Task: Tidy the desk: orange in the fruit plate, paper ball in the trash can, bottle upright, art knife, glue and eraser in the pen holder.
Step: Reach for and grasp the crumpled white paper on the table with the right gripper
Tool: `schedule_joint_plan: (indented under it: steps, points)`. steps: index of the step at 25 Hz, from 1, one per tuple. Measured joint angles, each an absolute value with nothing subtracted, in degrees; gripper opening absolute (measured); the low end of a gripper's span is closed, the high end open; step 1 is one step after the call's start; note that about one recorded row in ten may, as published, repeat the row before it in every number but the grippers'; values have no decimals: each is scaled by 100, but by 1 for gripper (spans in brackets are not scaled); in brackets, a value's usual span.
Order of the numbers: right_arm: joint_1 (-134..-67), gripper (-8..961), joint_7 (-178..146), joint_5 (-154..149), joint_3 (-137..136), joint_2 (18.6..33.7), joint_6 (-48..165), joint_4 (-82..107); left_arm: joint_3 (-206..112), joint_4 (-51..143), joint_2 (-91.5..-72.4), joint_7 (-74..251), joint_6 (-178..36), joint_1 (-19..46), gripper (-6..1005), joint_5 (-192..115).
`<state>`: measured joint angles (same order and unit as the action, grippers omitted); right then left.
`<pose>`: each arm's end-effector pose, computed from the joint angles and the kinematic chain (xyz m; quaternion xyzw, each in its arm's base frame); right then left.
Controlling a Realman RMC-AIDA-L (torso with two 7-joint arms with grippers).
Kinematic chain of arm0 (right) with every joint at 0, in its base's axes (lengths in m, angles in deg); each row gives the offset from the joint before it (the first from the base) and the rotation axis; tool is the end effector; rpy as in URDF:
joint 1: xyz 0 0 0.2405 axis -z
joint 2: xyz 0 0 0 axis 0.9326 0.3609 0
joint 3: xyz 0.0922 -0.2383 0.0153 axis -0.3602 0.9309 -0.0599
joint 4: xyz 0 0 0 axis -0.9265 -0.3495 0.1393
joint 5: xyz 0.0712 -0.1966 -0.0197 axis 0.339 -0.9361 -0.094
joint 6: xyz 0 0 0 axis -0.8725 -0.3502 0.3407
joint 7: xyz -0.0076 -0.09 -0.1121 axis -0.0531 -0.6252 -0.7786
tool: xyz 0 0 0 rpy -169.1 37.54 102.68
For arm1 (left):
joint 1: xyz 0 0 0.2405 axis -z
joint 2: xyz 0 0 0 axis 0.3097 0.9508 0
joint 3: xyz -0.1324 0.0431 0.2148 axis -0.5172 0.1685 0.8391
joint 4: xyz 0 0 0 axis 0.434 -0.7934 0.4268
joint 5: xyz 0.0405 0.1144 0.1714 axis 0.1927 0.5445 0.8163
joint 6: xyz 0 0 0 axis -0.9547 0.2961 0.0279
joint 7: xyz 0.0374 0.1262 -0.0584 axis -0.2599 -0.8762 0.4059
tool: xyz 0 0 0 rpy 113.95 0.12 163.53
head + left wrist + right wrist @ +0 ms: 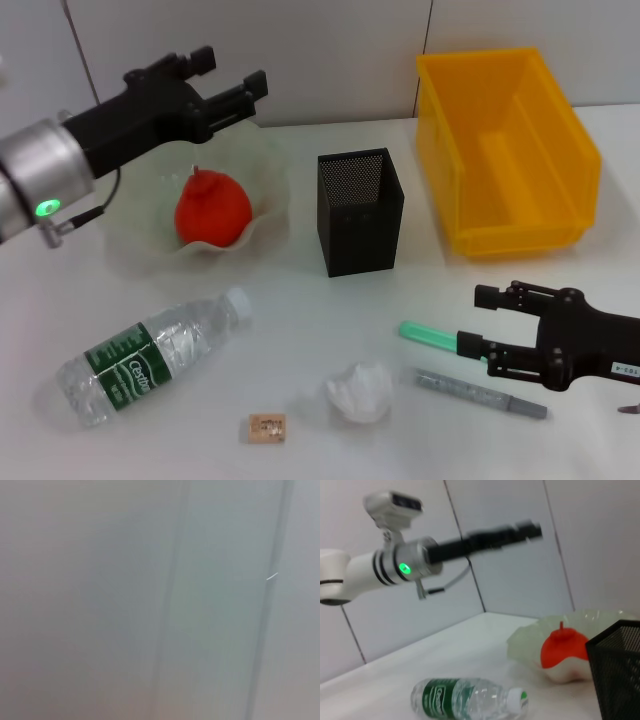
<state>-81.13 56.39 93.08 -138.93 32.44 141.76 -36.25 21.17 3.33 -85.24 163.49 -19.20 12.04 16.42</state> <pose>0.3052 0.2625 0.0189 -0.9112 0.2339 0.2850 0.1837 -0.1799 0.3992 0.0037 -0.8687 -0.1783 -0.3690 0.2781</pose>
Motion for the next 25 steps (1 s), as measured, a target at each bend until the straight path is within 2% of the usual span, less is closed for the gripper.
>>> schedule_joint_plan:
  steps: [4, 8, 11, 13, 25]
  points:
    - [-8193, 738, 5649, 9101, -13891, 3243, 14177, -3637, 1648, 341, -8473, 15951, -571, 938, 804, 1738]
    - [-8331, 738, 5859, 8745, -13889, 3243, 14246, -3840, 1573, 340, -8286, 15470, 549, 627, 804, 2065]
    - [-8405, 738, 6034, 8538, -13889, 3248, 14273, -4053, 1540, 336, -8238, 15477, 686, 595, 804, 2203]
    - [-8518, 738, 6393, 8220, -13791, 3254, 14323, -4458, 1524, 312, -8135, 15597, 788, 582, 804, 2553]
    - [-8918, 738, 7273, 7590, -13355, 3252, 14267, -5277, 1410, 56, -8104, 15715, 852, 616, 804, 3741]
